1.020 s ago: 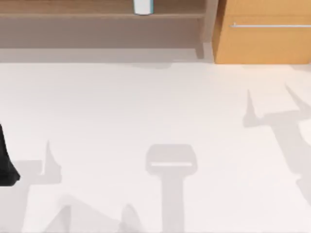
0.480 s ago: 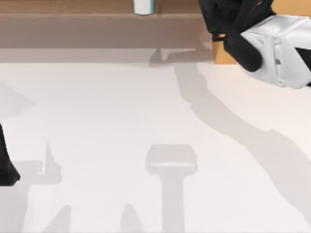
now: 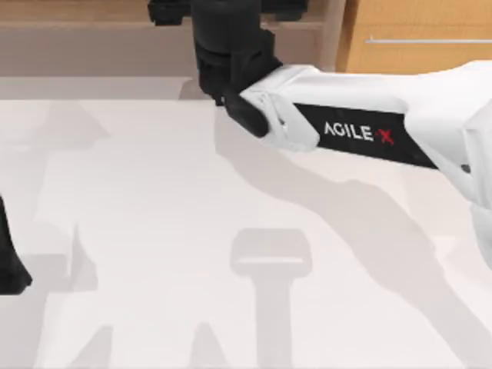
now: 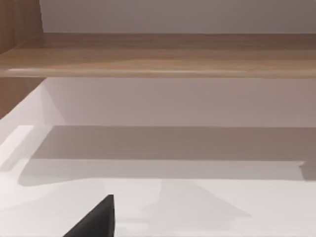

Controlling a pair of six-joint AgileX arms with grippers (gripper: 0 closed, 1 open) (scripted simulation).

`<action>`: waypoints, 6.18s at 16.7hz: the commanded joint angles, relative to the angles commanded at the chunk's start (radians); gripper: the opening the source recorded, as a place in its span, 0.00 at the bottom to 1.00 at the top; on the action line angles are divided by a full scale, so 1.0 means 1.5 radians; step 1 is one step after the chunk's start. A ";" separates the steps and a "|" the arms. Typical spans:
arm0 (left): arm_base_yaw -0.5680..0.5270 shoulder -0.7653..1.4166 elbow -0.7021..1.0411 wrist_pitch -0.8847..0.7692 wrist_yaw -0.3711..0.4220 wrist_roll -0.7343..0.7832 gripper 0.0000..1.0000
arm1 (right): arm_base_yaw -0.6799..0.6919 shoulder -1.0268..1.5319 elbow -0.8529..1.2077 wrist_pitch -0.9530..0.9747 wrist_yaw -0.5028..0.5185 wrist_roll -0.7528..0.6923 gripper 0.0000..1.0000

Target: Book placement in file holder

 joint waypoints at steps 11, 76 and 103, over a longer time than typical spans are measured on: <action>0.000 0.000 0.000 0.000 0.000 0.000 1.00 | -0.007 0.043 0.065 -0.024 0.007 0.002 1.00; 0.000 0.000 0.000 0.000 0.000 0.000 1.00 | -0.212 -0.476 -0.115 -0.193 -0.211 0.712 0.00; 0.000 0.000 0.000 0.000 0.000 0.000 1.00 | -0.866 -0.350 -0.614 0.067 -0.794 0.966 0.00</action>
